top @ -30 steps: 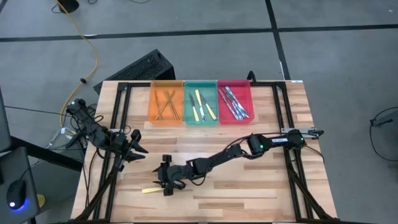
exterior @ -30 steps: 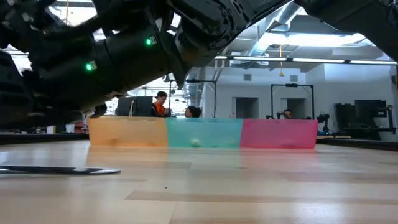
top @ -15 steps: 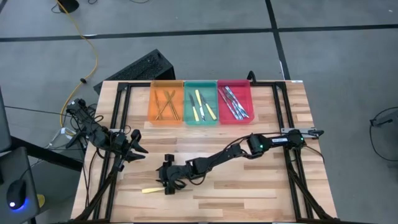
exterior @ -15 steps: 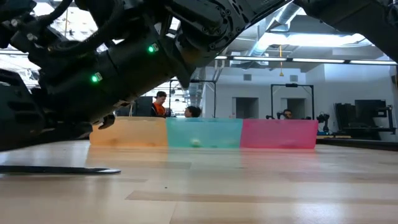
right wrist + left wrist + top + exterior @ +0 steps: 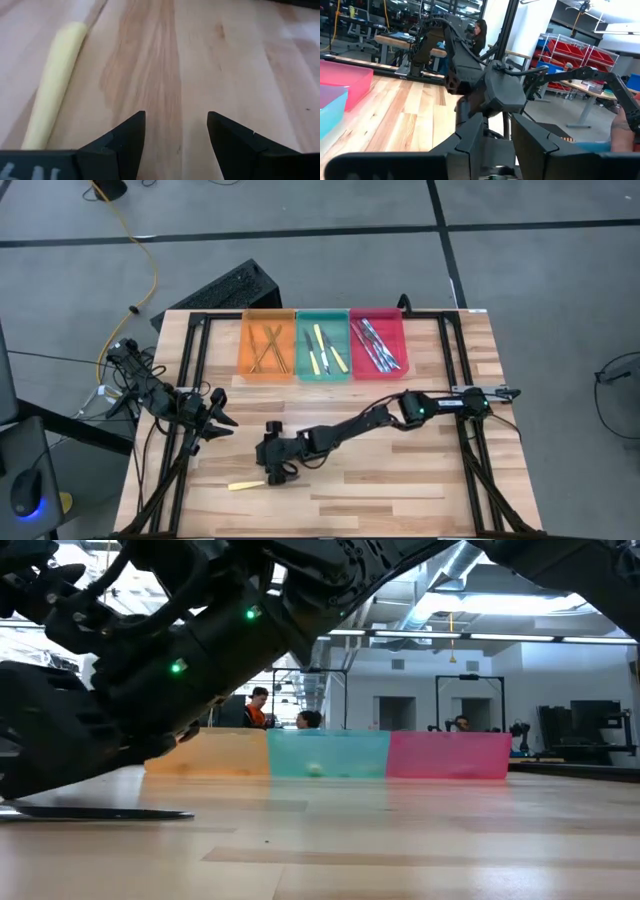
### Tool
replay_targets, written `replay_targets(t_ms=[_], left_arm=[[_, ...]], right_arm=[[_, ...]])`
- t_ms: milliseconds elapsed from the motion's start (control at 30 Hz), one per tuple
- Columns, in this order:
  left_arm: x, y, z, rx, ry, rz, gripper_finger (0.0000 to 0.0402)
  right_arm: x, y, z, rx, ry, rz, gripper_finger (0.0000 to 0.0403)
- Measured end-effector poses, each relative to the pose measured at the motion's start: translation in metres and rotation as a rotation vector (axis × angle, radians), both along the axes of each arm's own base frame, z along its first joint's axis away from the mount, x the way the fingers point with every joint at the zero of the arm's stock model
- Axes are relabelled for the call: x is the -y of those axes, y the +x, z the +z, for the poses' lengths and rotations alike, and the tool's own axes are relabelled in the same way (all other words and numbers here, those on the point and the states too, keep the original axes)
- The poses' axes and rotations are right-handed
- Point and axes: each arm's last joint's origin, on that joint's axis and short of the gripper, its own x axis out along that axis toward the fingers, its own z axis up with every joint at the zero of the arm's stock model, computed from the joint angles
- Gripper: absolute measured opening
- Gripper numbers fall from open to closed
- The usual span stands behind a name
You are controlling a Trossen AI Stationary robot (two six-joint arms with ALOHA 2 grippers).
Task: Sort silverware by color (type)
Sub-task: Put the yellow table knife into the blue bin
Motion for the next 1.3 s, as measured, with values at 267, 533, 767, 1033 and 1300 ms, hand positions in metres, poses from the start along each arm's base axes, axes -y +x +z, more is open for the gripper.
replay_targets(t_ms=[267,533,767,1033,1300], left_arm=[[0.0,0.0,0.0,0.0,0.0,0.0,0.0089],[0.0,0.0,0.0,0.0,0.0,0.0,0.0089],[0.0,0.0,0.0,0.0,0.0,0.0,0.0089],[0.0,0.0,0.0,0.0,0.0,0.0,0.0089],[0.0,0.0,0.0,0.0,0.0,0.0,0.0089]], right_arm=[[-0.005,-0.005,0.011,-0.029,-0.046,0.023,0.0239],[-0.03,-0.003,0.029,0.154,-0.023,0.032,0.0239],[-0.077,-0.014,0.026,0.262,0.014,0.097,0.0239],[-0.089,-0.022,0.023,0.241,-0.16,0.041,0.0239],[-0.071,-0.016,0.018,0.199,-0.029,-0.006,0.0239]])
